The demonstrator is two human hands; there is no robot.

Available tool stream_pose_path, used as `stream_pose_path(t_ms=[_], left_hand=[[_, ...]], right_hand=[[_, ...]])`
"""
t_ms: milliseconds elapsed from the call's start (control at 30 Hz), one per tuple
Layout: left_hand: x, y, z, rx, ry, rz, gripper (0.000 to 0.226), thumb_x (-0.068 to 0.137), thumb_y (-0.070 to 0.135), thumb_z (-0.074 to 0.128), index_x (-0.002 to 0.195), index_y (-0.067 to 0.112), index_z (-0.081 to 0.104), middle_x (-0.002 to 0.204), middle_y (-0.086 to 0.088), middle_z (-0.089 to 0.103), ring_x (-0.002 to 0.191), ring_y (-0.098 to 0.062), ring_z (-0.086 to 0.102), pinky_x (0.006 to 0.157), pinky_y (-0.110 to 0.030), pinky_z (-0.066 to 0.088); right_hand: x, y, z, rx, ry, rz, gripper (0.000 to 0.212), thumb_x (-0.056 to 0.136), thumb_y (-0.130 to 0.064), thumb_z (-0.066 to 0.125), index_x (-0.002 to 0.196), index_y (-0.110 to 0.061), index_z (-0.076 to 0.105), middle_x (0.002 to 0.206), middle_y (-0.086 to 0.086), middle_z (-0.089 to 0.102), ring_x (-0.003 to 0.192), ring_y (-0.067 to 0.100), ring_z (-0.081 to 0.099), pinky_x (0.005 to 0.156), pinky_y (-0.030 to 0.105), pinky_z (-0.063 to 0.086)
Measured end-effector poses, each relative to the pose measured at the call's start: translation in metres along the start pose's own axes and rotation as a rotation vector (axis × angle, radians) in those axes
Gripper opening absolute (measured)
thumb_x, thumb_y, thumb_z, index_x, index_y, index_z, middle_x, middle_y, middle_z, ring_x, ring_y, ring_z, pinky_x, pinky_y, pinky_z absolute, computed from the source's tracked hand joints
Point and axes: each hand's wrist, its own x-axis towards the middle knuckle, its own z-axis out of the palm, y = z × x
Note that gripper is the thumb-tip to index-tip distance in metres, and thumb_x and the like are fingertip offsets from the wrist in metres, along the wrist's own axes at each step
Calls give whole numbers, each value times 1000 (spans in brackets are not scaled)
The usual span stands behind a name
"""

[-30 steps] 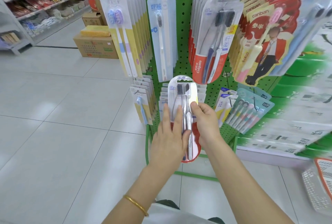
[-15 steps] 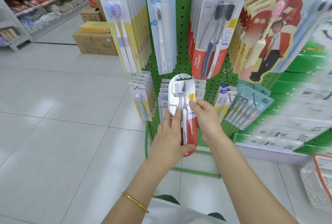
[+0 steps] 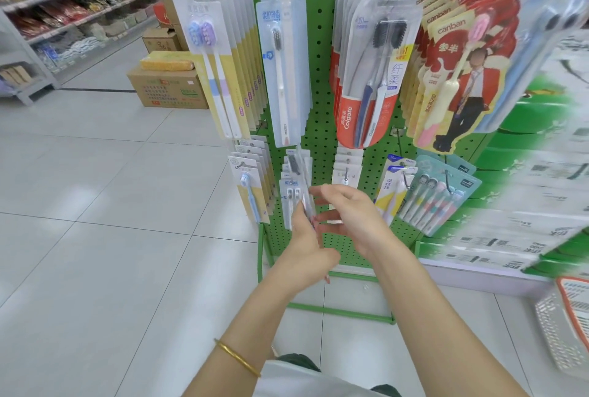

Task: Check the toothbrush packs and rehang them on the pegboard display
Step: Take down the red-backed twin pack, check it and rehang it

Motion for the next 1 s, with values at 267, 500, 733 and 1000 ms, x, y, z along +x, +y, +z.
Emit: stream_pose_path(t_ms=[267, 500, 733, 1000], left_hand=[[0, -3, 2, -123, 202, 24, 50, 82, -13, 46, 109, 29, 38, 99, -4, 60, 89, -18, 61, 83, -40, 52], [4, -8, 1, -184, 312, 26, 41, 85, -1, 58, 102, 34, 47, 104, -2, 64, 95, -18, 64, 87, -41, 53], [9, -6, -15, -216, 364, 3, 16, 91, 22, 61, 89, 38, 62, 91, 4, 73, 83, -19, 70, 80, -41, 57], [27, 12, -33, -321, 418, 28, 22, 96, 32, 55, 110, 16, 61, 97, 1, 72, 79, -11, 70, 59, -22, 54]], right_hand=[[3, 10, 2, -5, 49, 25, 8, 92, -8, 59, 99, -11, 55, 87, 5, 59, 69, 15, 56, 56, 26, 52], [8, 10, -3, -109, 62, 9, 13, 93, -7, 57, 106, -7, 59, 63, 1, 54, 52, 8, 48, 46, 18, 45], [10, 7, -9, -64, 7, -17, 7, 92, -3, 58, 93, -6, 64, 44, -13, 53, 37, 2, 39, 40, 18, 32], [5, 2, -22, -50, -140, 1, 10, 91, -2, 58, 97, -2, 65, 60, -1, 58, 38, 3, 36, 39, 17, 28]])
